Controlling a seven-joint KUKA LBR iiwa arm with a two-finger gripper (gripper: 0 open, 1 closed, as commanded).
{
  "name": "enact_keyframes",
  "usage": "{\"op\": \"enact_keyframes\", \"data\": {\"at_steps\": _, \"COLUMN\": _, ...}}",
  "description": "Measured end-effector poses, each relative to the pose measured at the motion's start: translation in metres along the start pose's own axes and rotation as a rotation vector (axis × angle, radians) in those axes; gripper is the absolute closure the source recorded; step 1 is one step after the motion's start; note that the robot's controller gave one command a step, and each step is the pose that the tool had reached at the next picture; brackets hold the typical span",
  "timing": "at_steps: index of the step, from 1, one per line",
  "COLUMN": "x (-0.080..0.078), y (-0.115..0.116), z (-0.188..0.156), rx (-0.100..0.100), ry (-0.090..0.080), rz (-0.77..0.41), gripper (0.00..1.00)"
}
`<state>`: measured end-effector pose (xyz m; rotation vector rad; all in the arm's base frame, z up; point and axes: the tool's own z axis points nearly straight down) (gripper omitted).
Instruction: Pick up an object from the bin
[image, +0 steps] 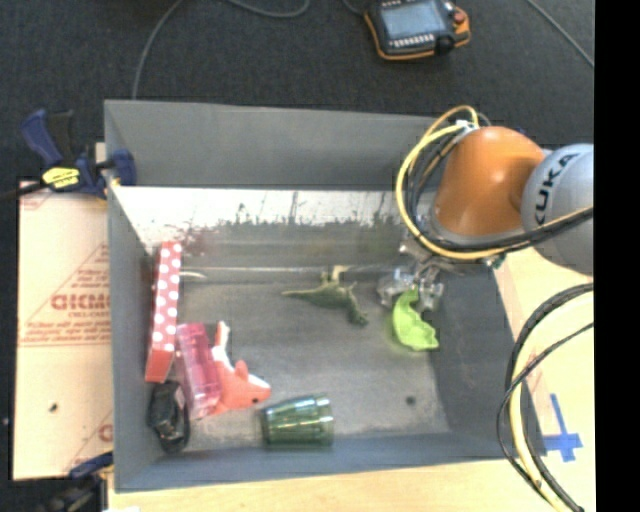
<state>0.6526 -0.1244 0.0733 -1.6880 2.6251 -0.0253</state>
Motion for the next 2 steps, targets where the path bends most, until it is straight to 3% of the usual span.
{"op": "enact_keyframes", "data": {"at_steps": 2, "x": -0.001, "y": 0.000, "z": -0.078, "rx": -0.006, "ry": 0.001, "rz": 0.004, "gripper": 1.00}}
